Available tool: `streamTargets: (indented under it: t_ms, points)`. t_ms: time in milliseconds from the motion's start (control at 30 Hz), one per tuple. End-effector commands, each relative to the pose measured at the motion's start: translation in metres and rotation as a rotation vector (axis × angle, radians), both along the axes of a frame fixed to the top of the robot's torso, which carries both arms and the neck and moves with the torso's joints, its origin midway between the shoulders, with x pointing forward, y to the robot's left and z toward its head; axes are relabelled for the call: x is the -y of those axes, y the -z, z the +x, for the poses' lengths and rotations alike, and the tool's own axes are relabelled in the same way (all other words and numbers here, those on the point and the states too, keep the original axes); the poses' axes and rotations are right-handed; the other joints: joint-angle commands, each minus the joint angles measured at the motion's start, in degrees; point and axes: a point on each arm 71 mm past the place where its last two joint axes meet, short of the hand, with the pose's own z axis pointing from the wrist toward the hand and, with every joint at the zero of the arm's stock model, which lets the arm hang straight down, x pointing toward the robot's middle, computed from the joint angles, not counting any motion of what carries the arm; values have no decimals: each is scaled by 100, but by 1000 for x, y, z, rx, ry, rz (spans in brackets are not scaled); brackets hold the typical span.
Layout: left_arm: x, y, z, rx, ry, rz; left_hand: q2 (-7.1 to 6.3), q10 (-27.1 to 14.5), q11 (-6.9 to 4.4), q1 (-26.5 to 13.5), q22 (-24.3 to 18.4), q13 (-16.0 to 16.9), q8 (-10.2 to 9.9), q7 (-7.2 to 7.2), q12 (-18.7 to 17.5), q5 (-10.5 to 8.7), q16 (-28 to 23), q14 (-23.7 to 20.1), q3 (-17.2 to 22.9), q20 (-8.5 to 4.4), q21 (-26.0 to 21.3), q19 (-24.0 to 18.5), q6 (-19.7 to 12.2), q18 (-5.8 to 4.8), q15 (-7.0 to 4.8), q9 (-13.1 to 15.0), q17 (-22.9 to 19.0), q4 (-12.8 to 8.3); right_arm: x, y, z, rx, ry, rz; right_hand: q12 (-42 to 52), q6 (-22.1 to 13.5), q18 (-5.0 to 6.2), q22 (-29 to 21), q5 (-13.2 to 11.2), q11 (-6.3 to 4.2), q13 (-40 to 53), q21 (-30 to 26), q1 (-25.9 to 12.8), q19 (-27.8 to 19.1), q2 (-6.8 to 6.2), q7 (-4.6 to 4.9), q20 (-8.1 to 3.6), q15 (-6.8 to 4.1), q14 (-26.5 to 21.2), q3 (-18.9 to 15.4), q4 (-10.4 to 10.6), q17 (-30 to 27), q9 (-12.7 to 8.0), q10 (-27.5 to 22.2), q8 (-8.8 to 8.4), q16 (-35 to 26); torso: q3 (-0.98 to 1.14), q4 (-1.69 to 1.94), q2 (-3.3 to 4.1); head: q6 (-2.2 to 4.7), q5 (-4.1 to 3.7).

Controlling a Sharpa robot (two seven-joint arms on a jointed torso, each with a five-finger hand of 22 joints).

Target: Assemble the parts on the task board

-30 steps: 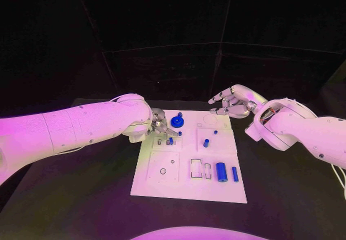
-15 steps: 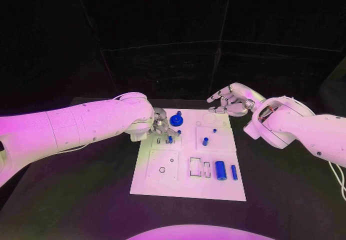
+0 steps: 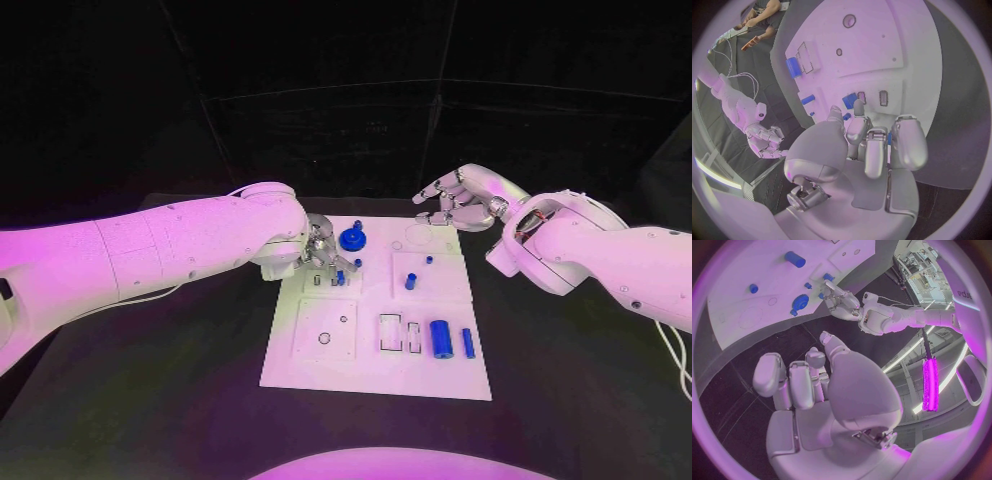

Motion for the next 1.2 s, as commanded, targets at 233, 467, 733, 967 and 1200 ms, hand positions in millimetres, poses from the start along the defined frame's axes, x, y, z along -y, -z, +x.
streamTargets:
  t_ms: [233, 467, 733, 967, 1200]
  points:
    - [2, 4, -2, -32, 17, 23, 29, 6, -16, 185, 23, 19, 62, -1, 47, 27, 18, 606, 71, -35, 39, -15, -97, -81, -27, 79, 1508, -161, -2, -1, 0, -2, -10, -5, -19, 57, 64, -5, 48, -52, -1, -19, 23, -42, 1, 0, -12, -28, 181, 19, -20, -6, -9, 1, 37, -31, -1, 2, -1, -25, -15]
    - [3, 6, -2, -40, 22, 31, 46, 1, -15, 254, 34, 19, 76, 0, 46, 28, 18, 606, 120, -34, 45, -17, -119, -82, -26, 114, 1508, -243, -3, -1, 0, -3, -12, -6, -19, 57, 64, -5, 48, -52, -1, -19, 23, -42, 1, 0, -12, -28, 181, 19, -20, -6, -9, 1, 37, -31, -1, 4, 1, -41, -25]
    - [6, 6, -3, -36, 28, 25, 66, -3, -14, 303, 39, 19, 83, 2, 44, 30, 18, 606, 166, -34, 48, -19, -137, -82, -25, 138, 1508, -307, -4, -1, 1, -4, -14, -6, -19, 57, 64, -5, 48, -52, -1, -19, 23, -42, 1, 0, -12, -28, 181, 19, -20, -6, -9, 1, 37, -31, -1, 4, 1, -57, -25]
    - [9, 4, -1, 7, 20, -27, 512, -50, -68, 977, 16, -10, 36, -54, 0, 38, 18, 606, 881, -67, 32, -38, -273, -73, -72, 180, 1508, -828, -4, 0, 1, -5, -14, -7, -19, 57, 64, -5, 48, -52, -1, -19, 23, -42, 1, 0, -12, -28, 181, 19, -20, -6, -9, 1, 37, -31, 0, 6, -4, -67, -26]
    - [8, 2, -2, 16, 0, -86, 405, -105, -46, 991, 21, -52, -2, -1, -81, 47, 18, 606, 2324, -67, 23, -49, -358, -68, -27, 243, 1508, -1498, -5, 0, 2, -12, -15, -11, -19, 57, 64, -5, 48, -52, -1, -19, 23, -42, 1, 0, -12, -28, 181, 19, -20, -6, -9, 1, 37, -31, -1, 5, -2, -81, -33]
